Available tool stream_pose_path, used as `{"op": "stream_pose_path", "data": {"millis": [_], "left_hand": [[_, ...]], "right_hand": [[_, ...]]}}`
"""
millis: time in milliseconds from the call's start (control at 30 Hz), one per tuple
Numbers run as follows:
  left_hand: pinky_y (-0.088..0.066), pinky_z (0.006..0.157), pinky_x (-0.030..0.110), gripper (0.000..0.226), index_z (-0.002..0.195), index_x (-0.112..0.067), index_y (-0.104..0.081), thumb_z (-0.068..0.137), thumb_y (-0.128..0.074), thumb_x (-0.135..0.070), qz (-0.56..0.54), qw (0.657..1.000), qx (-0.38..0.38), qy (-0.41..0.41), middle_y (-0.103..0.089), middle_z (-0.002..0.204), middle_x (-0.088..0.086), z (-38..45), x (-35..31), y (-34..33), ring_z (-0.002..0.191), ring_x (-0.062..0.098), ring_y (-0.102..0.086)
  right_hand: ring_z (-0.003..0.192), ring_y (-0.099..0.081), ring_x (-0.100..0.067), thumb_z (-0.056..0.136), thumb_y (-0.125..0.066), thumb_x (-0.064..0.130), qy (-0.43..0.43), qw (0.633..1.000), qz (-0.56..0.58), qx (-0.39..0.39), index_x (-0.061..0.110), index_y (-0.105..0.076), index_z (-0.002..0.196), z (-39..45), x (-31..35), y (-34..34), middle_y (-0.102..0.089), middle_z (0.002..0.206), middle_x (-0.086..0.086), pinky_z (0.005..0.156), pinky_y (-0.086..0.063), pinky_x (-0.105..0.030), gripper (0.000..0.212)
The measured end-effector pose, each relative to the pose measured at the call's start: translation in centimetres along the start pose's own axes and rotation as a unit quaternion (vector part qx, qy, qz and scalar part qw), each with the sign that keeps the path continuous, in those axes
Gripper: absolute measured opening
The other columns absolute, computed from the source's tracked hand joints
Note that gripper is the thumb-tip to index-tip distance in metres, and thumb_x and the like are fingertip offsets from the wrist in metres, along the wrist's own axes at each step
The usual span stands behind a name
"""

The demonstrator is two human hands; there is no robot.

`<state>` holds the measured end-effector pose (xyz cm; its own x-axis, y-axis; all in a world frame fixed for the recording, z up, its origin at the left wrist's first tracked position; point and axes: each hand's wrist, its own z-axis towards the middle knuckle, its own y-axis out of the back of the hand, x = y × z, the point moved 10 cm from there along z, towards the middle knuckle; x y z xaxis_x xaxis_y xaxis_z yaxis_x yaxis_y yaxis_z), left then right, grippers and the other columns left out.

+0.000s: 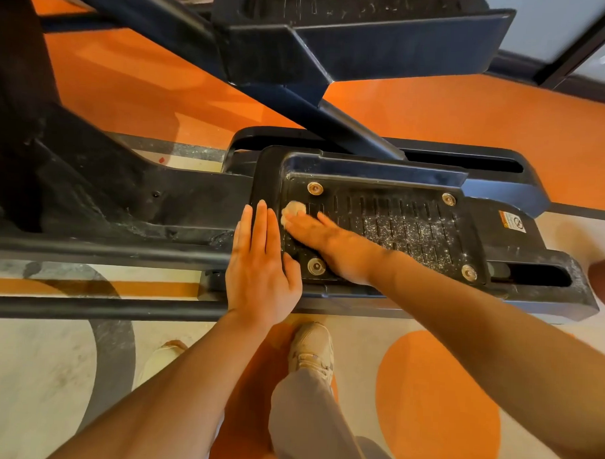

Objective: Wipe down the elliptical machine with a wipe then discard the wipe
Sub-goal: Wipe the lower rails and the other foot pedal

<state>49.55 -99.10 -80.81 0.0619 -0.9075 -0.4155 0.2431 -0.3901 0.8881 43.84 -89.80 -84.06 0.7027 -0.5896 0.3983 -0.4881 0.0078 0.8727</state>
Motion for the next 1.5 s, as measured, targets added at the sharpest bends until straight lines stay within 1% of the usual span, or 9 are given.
{"op": "stream_pose_path", "data": {"millis": [167, 333, 467, 700, 867, 1033, 1200, 1333, 1500], "left_hand": [[-0.033, 0.116, 0.05, 0.065, 0.149, 0.002, -0.036, 0.097, -0.028, -0.037, -0.023, 0.999, -0.024, -0.006, -0.031, 0.158, 0.018, 0.0, 0.0, 0.1, 0.147, 0.037, -0.025], [-0.029, 0.117, 0.044, 0.065, 0.15, 0.002, -0.035, 0.095, -0.028, -0.033, -0.028, 0.999, -0.03, -0.002, -0.029, 0.159, 0.017, -0.1, 0.1, 0.2, 0.149, 0.035, -0.022], [-0.023, 0.115, 0.038, 0.066, 0.151, -0.001, -0.033, 0.094, -0.026, -0.035, -0.007, 1.0, -0.026, 0.005, -0.027, 0.16, 0.016, 0.0, 0.2, 0.1, 0.149, 0.033, -0.02], [-0.029, 0.115, 0.041, 0.065, 0.15, 0.0, -0.035, 0.096, -0.028, -0.035, -0.021, 0.999, -0.036, 0.004, -0.029, 0.159, 0.016, 0.0, 0.2, 0.3, 0.149, 0.034, -0.022], [-0.029, 0.115, 0.042, 0.065, 0.149, 0.002, -0.035, 0.094, -0.029, -0.033, -0.024, 0.999, -0.032, 0.001, -0.029, 0.159, 0.018, -0.1, 0.1, 0.4, 0.149, 0.035, -0.021], [-0.039, 0.113, 0.049, 0.064, 0.147, 0.004, -0.038, 0.095, -0.03, -0.032, -0.032, 0.999, -0.028, -0.002, -0.031, 0.157, 0.019, 0.0, 0.0, 0.3, 0.148, 0.036, -0.023], [-0.04, 0.111, 0.053, 0.065, 0.147, 0.004, -0.038, 0.095, -0.03, -0.033, -0.038, 0.999, -0.027, -0.003, -0.031, 0.157, 0.019, -0.1, 0.0, 0.3, 0.148, 0.036, -0.024], [-0.039, 0.111, 0.053, 0.065, 0.147, 0.004, -0.038, 0.095, -0.03, -0.033, -0.039, 0.999, -0.028, -0.004, -0.031, 0.158, 0.019, -0.1, 0.1, 0.2, 0.148, 0.037, -0.023], [-0.039, 0.112, 0.052, 0.065, 0.148, 0.004, -0.037, 0.095, -0.03, -0.033, -0.04, 0.999, -0.03, -0.003, -0.03, 0.158, 0.019, -0.1, 0.1, 0.2, 0.148, 0.036, -0.023]], "right_hand": [[0.148, 0.01, -0.003, 0.086, -0.045, -0.021, 0.13, 0.98, -0.061, 0.135, 0.027, -0.01, 0.156, -2.1, 1.5, -0.4, -0.002, 0.162, 0.01, 0.12, 0.013, -0.029, 0.092], [0.146, 0.008, 0.003, 0.096, -0.046, -0.008, 0.089, 0.994, -0.043, 0.045, 0.029, -0.014, 0.156, -0.5, 0.8, 0.1, -0.007, 0.163, 0.011, 0.116, 0.017, -0.02, 0.077], [0.148, 0.001, -0.001, 0.1, -0.045, 0.001, 0.025, 0.999, -0.002, -0.04, 0.027, -0.014, 0.156, 0.3, 0.1, 0.8, -0.011, 0.163, 0.007, 0.121, 0.008, -0.027, 0.069], [0.149, -0.004, -0.004, 0.103, -0.044, 0.017, 0.128, 0.99, -0.036, 0.055, 0.022, -0.026, 0.154, -2.0, 1.4, 0.5, -0.021, 0.161, 0.006, 0.121, 0.008, -0.03, 0.055], [0.149, -0.008, -0.008, 0.102, -0.028, 0.037, 0.055, 0.992, -0.112, -0.025, 0.027, -0.02, 0.155, -1.2, -0.1, 1.2, -0.019, 0.161, 0.006, 0.121, 0.01, -0.034, 0.054], [0.149, 0.0, -0.011, 0.106, -0.035, 0.021, -0.036, 0.99, -0.087, -0.103, 0.016, -0.013, 0.156, -0.7, -1.1, 1.8, -0.009, 0.163, -0.003, 0.122, 0.004, -0.037, 0.055], [0.148, 0.003, -0.002, 0.103, -0.041, 0.007, 0.041, 0.999, -0.009, 0.01, 0.022, -0.013, 0.155, -2.5, -0.8, 1.3, -0.004, 0.161, 0.008, 0.12, 0.008, -0.024, 0.061], [0.151, -0.004, -0.017, 0.096, -0.052, -0.003, 0.087, 0.993, -0.064, 0.051, 0.026, -0.016, 0.156, -4.1, -1.2, 0.4, -0.007, 0.163, 0.008, 0.123, -0.005, -0.044, 0.075], [0.148, 0.005, -0.007, 0.086, -0.05, -0.018, 0.081, 0.987, -0.137, -0.001, 0.024, -0.012, 0.154, -4.1, -0.9, 1.8, -0.002, 0.161, 0.006, 0.117, 0.019, -0.031, 0.088]]}}
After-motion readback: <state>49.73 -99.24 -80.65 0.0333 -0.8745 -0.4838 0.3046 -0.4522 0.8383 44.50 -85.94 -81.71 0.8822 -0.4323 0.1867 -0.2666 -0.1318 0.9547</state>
